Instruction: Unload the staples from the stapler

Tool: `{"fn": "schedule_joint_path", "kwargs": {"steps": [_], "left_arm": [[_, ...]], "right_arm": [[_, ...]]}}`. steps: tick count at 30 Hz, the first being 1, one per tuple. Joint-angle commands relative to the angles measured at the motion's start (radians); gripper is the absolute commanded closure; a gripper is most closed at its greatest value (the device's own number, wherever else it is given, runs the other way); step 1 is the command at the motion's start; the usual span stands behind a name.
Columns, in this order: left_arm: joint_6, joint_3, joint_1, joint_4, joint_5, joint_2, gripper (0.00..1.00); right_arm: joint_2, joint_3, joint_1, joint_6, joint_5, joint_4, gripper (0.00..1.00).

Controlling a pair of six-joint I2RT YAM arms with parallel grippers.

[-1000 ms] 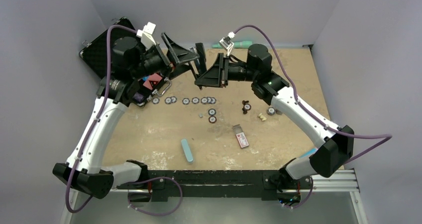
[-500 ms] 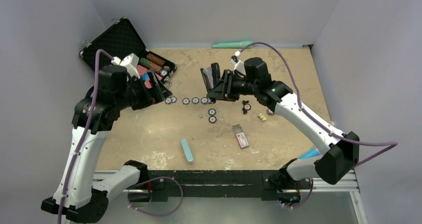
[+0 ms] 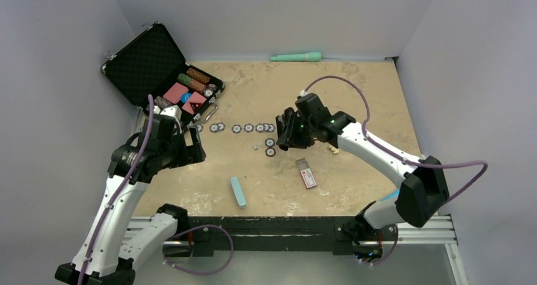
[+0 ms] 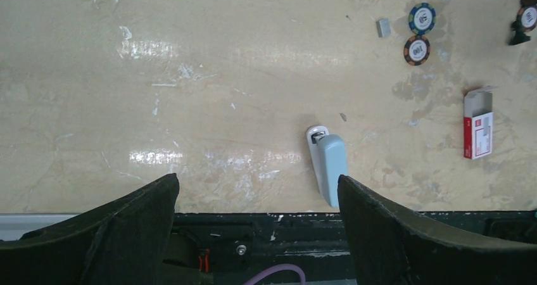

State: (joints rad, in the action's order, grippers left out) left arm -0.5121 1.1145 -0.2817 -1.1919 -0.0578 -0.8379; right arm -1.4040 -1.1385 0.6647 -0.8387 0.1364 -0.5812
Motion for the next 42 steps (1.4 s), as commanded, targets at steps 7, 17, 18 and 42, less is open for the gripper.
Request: {"fn": "schedule_joint_path", "kwargs": {"steps": [7,17,18,42], "left_arm": [[0.014,-0.103,0.003,0.061,-0.04,0.038,0.02],[-0.008,-0.191,0.003,0.146,-0.049,0.039,0.02],[-0.007,-0.191,0.003,0.147,-0.051,0.039,0.02],[0.02,-0.15,-0.002,0.136,0.078,-0.085,0.07]], "right_arm": [[-0.345,-0.208,-0.007,0.107,-0.319,-0.028,1.0],[-0.499,-0.257,-0.007,0.204,-0.351,-0.021,1.0],[-0.511,-0.251,-0.007,0.213,-0.331,-0.013,1.0],[-0.194,-0.192,0.061,0.228,-0.216,-0.048,0.01]]}}
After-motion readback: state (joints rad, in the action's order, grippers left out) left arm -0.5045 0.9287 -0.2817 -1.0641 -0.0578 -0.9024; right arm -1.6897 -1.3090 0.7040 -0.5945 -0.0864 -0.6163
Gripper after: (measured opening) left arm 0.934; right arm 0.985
